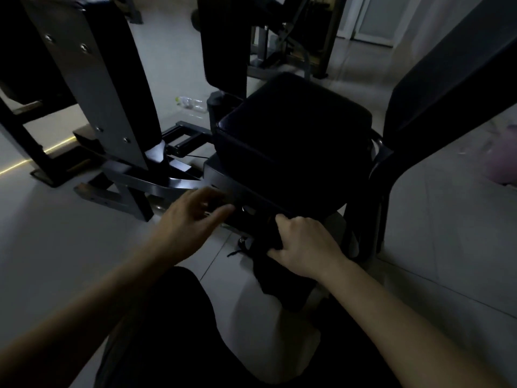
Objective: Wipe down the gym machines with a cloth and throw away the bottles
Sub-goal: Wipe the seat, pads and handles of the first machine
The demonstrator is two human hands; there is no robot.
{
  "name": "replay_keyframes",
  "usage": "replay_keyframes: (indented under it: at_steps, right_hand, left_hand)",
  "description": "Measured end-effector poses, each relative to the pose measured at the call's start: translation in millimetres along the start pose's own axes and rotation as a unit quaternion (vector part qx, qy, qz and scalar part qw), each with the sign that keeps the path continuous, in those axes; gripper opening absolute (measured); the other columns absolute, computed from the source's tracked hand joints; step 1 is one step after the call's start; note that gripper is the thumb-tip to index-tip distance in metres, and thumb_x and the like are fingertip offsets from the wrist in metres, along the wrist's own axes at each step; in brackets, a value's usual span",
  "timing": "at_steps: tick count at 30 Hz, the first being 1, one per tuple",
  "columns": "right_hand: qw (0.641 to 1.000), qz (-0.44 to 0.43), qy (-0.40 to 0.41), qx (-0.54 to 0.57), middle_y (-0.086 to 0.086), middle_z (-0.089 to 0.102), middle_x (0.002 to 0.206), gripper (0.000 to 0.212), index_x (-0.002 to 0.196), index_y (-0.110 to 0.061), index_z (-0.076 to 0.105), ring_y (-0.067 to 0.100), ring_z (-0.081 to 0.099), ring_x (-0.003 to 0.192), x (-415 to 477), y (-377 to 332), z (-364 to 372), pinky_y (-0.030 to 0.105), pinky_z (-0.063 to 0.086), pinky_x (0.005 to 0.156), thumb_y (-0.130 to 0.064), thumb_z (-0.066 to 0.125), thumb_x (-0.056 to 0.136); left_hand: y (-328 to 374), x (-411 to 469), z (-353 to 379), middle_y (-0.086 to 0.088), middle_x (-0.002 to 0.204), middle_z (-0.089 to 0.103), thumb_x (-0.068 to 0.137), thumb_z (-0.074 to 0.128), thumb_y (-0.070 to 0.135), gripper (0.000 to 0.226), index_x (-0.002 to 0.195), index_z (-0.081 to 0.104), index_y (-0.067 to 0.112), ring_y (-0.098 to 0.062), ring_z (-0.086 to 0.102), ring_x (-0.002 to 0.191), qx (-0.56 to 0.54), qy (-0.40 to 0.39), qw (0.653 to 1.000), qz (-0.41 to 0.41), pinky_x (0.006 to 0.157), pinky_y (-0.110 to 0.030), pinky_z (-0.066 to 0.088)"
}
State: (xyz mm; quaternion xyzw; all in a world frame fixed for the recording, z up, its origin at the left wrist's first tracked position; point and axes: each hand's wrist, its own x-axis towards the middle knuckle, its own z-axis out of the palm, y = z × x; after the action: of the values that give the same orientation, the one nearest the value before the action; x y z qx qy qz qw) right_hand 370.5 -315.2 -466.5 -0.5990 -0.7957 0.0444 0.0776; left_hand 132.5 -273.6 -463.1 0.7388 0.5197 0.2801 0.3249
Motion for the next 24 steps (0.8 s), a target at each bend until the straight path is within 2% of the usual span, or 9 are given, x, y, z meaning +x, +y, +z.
replay_keyframes:
  at_steps: [3, 6, 9, 12, 15, 17, 19, 21, 24]
  right_hand:
    - [1.0, 0.015, 0.007, 0.008, -0.007, 0.051, 0.073, 0.036, 0.089, -0.022, 0.043, 0.019, 0.064, 0.075, -2, -2, 1, 0.028, 0.04, 0.06, -0.05, 0.066, 0.086]
    - [0.986, 0.016, 0.13, -0.099, 0.0, 0.063, 0.084, 0.042, 0.102, -0.016, 0.052, 0.021, 0.067, 0.074, -17, -8, 25, 0.03, 0.047, 0.056, -0.044, 0.075, 0.08]
    - [0.971, 0.051, 0.166, -0.163, 0.006, 0.066, 0.089, 0.047, 0.107, -0.012, 0.057, 0.023, 0.068, 0.076, -20, -15, 37, 0.032, 0.05, 0.057, -0.037, 0.081, 0.075]
    - [0.987, 0.068, 0.084, -0.117, 0.002, 0.067, 0.085, 0.034, 0.099, -0.017, 0.055, 0.021, 0.069, 0.076, -6, -16, 18, 0.03, 0.048, 0.056, -0.039, 0.074, 0.083]
    - [0.988, 0.098, -0.095, 0.066, -0.001, 0.062, 0.068, 0.024, 0.073, -0.017, 0.055, 0.021, 0.064, 0.065, 14, -8, -4, 0.026, 0.04, 0.049, -0.034, 0.071, 0.08]
    - [0.976, 0.116, -0.146, 0.117, -0.001, 0.06, 0.062, 0.027, 0.065, -0.016, 0.054, 0.021, 0.062, 0.059, 22, -8, -9, 0.026, 0.038, 0.045, -0.032, 0.072, 0.075]
    - [0.985, 0.136, -0.077, 0.068, -0.002, 0.062, 0.072, 0.026, 0.079, -0.017, 0.057, 0.021, 0.064, 0.066, 16, -17, -3, 0.025, 0.041, 0.049, -0.037, 0.074, 0.077]
    - [0.99, 0.104, 0.057, -0.079, -0.001, 0.065, 0.084, 0.038, 0.097, -0.019, 0.056, 0.019, 0.067, 0.074, 3, -26, 15, 0.025, 0.043, 0.054, -0.043, 0.077, 0.078]
    - [0.974, 0.041, 0.145, -0.167, 0.004, 0.067, 0.092, 0.057, 0.109, -0.016, 0.053, 0.021, 0.07, 0.08, 1, -35, 29, 0.029, 0.05, 0.057, -0.044, 0.084, 0.07]
  left_hand:
    - [3, 2, 10, -0.003, 0.097, 0.073, 0.097, 0.05, 0.052, 0.025, 0.106, 0.068, 0.036, -0.013, 0.067, 0.073, -0.219, 0.043, 0.97, -0.101, 0.072, -0.034, 0.052]
    - [5, 1, 21, -0.015, 0.086, 0.063, 0.106, 0.047, 0.038, 0.027, 0.111, 0.068, 0.023, -0.018, 0.054, 0.062, -0.285, 0.062, 0.949, -0.12, 0.057, -0.028, 0.046]
    - [5, 3, 31, -0.008, 0.084, 0.062, 0.108, 0.044, 0.035, 0.027, 0.111, 0.067, 0.02, -0.008, 0.048, 0.057, -0.303, 0.083, 0.941, -0.126, 0.052, -0.023, 0.039]
    - [1, 8, 36, -0.008, 0.079, 0.063, 0.108, 0.045, 0.035, 0.028, 0.102, 0.067, 0.019, -0.006, 0.051, 0.056, -0.265, 0.108, 0.952, -0.105, 0.056, -0.025, 0.04]
    - [-1, 7, 36, -0.021, 0.079, 0.059, 0.109, 0.043, 0.035, 0.029, 0.101, 0.065, 0.02, -0.018, 0.049, 0.057, -0.266, 0.097, 0.955, -0.09, 0.051, -0.03, 0.041]
    - [1, 6, 35, -0.009, 0.083, 0.065, 0.109, 0.039, 0.036, 0.028, 0.106, 0.064, 0.025, -0.019, 0.053, 0.061, -0.252, 0.092, 0.959, -0.087, 0.05, -0.031, 0.048]
    - [0, 5, 35, -0.003, 0.093, 0.068, 0.109, 0.036, 0.04, 0.03, 0.115, 0.063, 0.029, -0.011, 0.057, 0.062, -0.223, 0.087, 0.967, -0.085, 0.056, -0.032, 0.055]
    - [-4, 7, 36, 0.002, 0.103, 0.069, 0.109, 0.034, 0.044, 0.033, 0.124, 0.062, 0.032, -0.005, 0.055, 0.065, -0.195, 0.088, 0.973, -0.081, 0.071, -0.037, 0.057]
    - [-6, 7, 36, 0.013, 0.105, 0.066, 0.109, 0.032, 0.045, 0.029, 0.119, 0.059, 0.039, 0.0, 0.056, 0.071, -0.182, 0.083, 0.977, -0.074, 0.081, -0.034, 0.053]
